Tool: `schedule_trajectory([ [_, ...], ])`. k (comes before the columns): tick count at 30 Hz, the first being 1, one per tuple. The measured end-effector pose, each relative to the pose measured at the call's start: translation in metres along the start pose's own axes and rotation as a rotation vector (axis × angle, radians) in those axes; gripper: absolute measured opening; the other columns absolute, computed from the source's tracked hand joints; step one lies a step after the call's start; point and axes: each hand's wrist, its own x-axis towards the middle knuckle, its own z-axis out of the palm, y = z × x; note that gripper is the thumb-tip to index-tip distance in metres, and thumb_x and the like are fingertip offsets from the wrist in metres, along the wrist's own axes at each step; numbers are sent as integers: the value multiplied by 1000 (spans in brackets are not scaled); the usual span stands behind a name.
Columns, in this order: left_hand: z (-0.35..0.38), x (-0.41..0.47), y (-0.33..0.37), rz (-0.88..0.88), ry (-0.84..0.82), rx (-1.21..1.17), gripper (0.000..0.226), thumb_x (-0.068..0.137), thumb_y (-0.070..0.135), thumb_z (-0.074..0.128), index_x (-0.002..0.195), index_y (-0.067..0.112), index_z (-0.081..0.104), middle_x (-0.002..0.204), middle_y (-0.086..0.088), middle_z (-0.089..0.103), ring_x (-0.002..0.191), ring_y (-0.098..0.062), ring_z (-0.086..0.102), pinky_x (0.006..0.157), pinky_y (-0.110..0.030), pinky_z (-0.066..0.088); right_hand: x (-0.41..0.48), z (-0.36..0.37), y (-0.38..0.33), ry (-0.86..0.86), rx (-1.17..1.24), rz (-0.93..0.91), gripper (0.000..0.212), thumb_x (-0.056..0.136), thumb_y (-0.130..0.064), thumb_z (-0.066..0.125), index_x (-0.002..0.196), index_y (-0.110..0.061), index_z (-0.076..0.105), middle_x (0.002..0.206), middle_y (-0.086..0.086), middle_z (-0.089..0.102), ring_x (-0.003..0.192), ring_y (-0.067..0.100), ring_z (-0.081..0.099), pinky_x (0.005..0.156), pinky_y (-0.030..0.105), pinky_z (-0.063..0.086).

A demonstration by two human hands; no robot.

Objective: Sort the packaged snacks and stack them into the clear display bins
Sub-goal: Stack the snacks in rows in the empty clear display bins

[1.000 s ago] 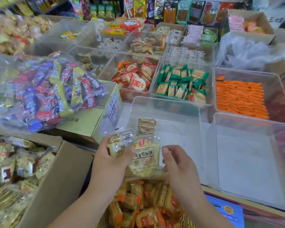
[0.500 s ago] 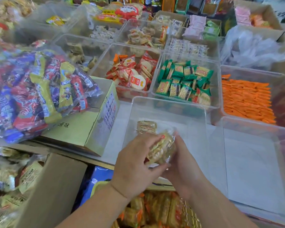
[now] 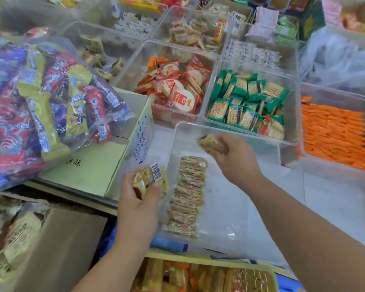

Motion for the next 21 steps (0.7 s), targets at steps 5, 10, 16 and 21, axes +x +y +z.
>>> schedule_trajectory([
  [5,-6,2,-9,-83,-61,-53,36,99,17,63,108,53,61,111,4,72,101,-18,69,86,-36,54,49,48,4,-260,-322,-136,33,99,-17,56,131,-21,63,117,9,66,109,31,59,87,36,48],
  [10,-10,4,-6,-137,-118,-170,38,101,11,58,109,48,65,113,5,73,97,-9,70,67,-13,53,60,75,6,-551,-355,-137,43,106,-39,44,145,-22,52,134,11,61,120,34,56,96,41,47],
  [16,-14,5,2,-116,-167,-190,43,102,7,55,108,47,66,115,2,73,96,-7,71,67,-15,55,57,81,17,-599,-391,-110,55,106,-49,38,156,-28,33,154,8,46,136,35,45,110,47,41],
  [21,-24,2,1,201,-275,250,52,96,11,68,124,55,61,122,19,66,115,-4,62,92,-26,49,35,57,17,-460,-285,-113,57,105,-52,40,154,-23,40,156,6,44,143,30,37,116,44,33],
])
